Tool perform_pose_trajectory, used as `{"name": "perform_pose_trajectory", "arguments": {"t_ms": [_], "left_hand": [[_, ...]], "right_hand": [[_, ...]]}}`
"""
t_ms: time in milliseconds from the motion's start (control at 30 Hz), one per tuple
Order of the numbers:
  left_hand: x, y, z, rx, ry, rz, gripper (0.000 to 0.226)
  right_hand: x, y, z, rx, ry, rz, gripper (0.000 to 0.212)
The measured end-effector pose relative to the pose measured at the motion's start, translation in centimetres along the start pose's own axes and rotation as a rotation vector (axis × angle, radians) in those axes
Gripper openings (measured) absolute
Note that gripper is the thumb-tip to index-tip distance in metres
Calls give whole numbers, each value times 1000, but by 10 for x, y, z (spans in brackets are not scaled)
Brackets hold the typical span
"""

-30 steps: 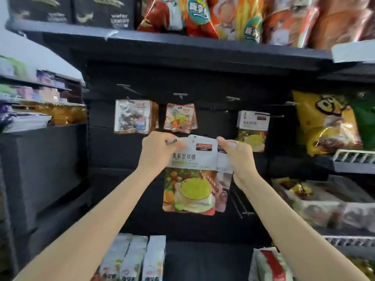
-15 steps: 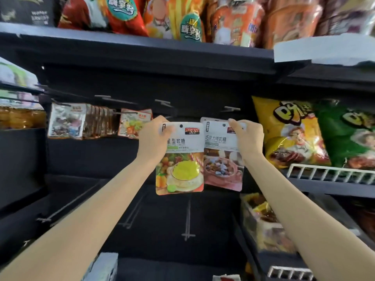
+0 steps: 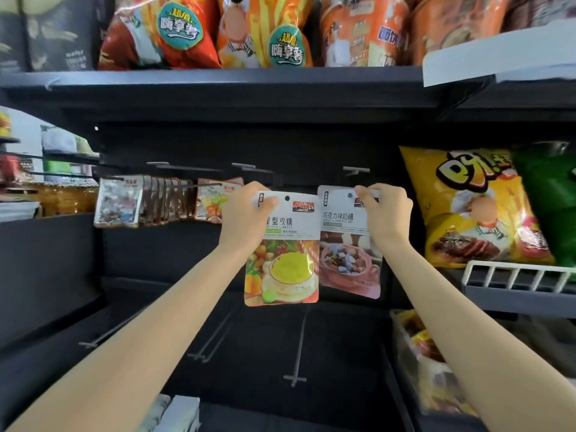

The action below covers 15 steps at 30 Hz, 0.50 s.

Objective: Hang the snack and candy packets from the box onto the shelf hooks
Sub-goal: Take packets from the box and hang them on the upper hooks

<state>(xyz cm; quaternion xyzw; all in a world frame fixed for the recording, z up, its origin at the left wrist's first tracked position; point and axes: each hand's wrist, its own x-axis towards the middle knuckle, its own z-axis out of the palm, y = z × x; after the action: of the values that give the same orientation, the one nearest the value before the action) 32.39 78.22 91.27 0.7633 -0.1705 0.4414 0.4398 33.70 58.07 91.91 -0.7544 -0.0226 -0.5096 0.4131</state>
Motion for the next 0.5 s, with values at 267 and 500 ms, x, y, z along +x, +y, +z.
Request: {"name": "perform_pose_trajectory", "arguments": {"t_ms": [267, 500], "left_hand": [[9, -4, 13, 39, 4, -1, 14], [17, -6, 28, 79, -84, -13, 14]], "right_hand": [[27, 21, 33, -171, -91, -152, 25], [58, 41, 57, -468, -246, -79, 45]]}}
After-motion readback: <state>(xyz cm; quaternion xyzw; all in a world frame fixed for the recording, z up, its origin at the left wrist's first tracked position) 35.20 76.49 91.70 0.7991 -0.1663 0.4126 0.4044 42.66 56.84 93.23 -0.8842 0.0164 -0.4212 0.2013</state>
